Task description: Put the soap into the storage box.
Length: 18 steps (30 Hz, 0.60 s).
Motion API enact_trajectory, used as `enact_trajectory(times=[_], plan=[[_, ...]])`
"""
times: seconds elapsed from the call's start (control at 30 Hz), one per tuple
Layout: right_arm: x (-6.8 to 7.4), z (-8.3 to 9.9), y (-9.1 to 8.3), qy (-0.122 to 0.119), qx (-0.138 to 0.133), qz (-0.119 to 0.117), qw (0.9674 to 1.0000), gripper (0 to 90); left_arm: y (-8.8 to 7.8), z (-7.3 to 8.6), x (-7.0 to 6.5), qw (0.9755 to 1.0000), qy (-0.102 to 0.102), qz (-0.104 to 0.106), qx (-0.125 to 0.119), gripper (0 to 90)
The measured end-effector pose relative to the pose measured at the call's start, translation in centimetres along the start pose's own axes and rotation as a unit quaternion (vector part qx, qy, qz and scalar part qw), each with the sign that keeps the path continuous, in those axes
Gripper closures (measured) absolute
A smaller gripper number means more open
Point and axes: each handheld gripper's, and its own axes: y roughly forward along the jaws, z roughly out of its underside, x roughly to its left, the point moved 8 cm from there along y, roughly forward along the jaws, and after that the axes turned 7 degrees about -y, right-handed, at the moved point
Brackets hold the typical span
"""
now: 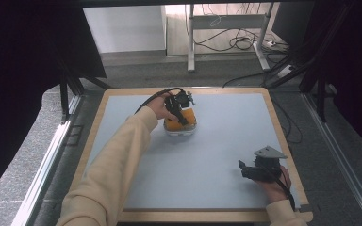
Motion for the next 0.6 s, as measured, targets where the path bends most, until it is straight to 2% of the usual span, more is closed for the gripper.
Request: enact_trajectory(times=[0.07,0.13,0.2,0.27,0.33,0.43,0.5,0.6], plan=[[-0.1,0.0,0.0,0.001,0.0,0.0,1.0,14.7,0.2,0.0,-0.1,1.0,0.003,0.002,0.002,61.7],[-0.1,0.1,0.0,0.001,0.001,0.001,1.0,14.7,0.4,0.0,-0.2,1.0,-0.003,0.004,-0.001,61.7],[-0.1,0.1,0.0,0.0,0.001,0.001,1.0,14.7,0.6,0.0,0.0,1.0,-0.001,-0.005,0.002,61.6],[0.0,0.0,0.1,-0.001,0.001,0.0,1.0,14.7,0.3,-0.1,0.3,0.9999,-0.005,-0.013,-0.007,61.3],[0.0,0.1,0.1,-0.002,0.002,-0.001,1.0,14.7,-0.3,-0.4,0.5,0.9993,-0.02,-0.012,-0.028,56.5],[0.0,0.1,0.1,-0.002,0.002,-0.001,1.0,14.7,-1.2,-0.7,0.8,0.9976,-0.037,-0.029,-0.051,49.9],[0.1,0.0,0.1,-0.002,0.003,-0.002,1.0,14.7,-1.6,-0.7,1.0,0.9967,-0.044,-0.041,-0.054,44.6],[0.2,0.0,0.1,-0.003,0.002,-0.001,1.0,14.7,-2.1,-0.4,0.9,0.9949,-0.072,-0.047,-0.052,40.2]])
